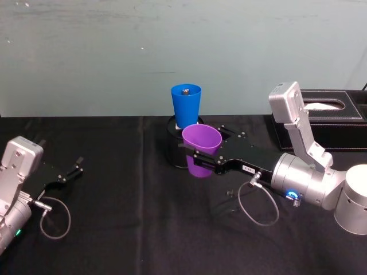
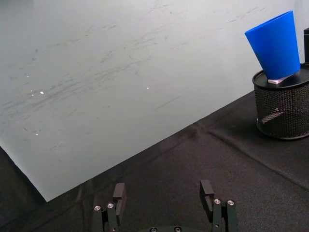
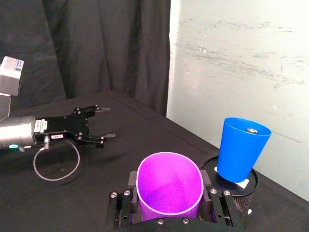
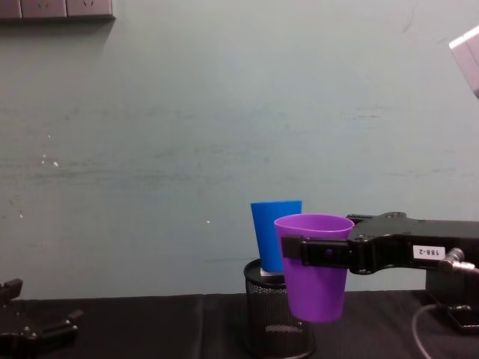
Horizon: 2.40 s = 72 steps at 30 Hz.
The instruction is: Pick up one cup with a gripper and tap it against the other cup.
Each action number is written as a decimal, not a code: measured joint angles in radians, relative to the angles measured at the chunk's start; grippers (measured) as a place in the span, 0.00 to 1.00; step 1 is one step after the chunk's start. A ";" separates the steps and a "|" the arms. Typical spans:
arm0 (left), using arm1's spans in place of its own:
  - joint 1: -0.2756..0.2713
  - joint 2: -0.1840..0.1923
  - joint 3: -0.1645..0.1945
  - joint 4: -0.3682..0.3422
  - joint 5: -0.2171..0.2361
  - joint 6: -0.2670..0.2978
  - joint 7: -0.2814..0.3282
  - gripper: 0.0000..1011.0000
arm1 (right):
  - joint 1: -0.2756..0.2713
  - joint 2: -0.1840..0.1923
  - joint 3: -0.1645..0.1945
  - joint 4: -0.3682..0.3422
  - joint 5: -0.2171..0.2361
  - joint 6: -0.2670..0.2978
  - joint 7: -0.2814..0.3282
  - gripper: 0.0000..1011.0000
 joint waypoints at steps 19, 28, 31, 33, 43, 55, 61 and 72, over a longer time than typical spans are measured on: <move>0.000 0.000 0.000 0.000 0.000 0.000 0.000 0.99 | 0.000 0.000 0.000 0.000 0.000 0.000 0.000 0.72; 0.000 0.000 0.000 0.000 0.000 0.000 0.000 0.99 | 0.000 0.000 0.000 0.000 0.000 0.000 0.000 0.72; 0.000 0.000 0.000 0.000 0.000 0.000 0.000 0.99 | 0.000 0.000 0.000 0.000 0.000 0.000 0.000 0.72; 0.000 0.000 0.000 0.000 0.000 0.000 0.000 0.99 | 0.000 0.000 0.000 0.000 0.000 0.000 0.000 0.72; 0.000 0.000 0.000 0.000 0.000 0.000 0.000 0.99 | 0.000 0.000 0.000 0.000 0.000 0.000 0.000 0.72; 0.000 0.000 0.000 0.000 0.000 0.000 0.000 0.99 | 0.000 0.000 0.000 0.000 0.000 0.000 0.000 0.72; 0.000 0.000 0.000 0.000 0.000 0.000 0.000 0.99 | 0.000 0.000 0.000 0.000 0.000 0.000 0.000 0.72; 0.000 0.000 0.000 0.000 0.000 0.000 0.000 0.99 | 0.000 0.000 0.000 0.000 0.000 0.000 0.000 0.72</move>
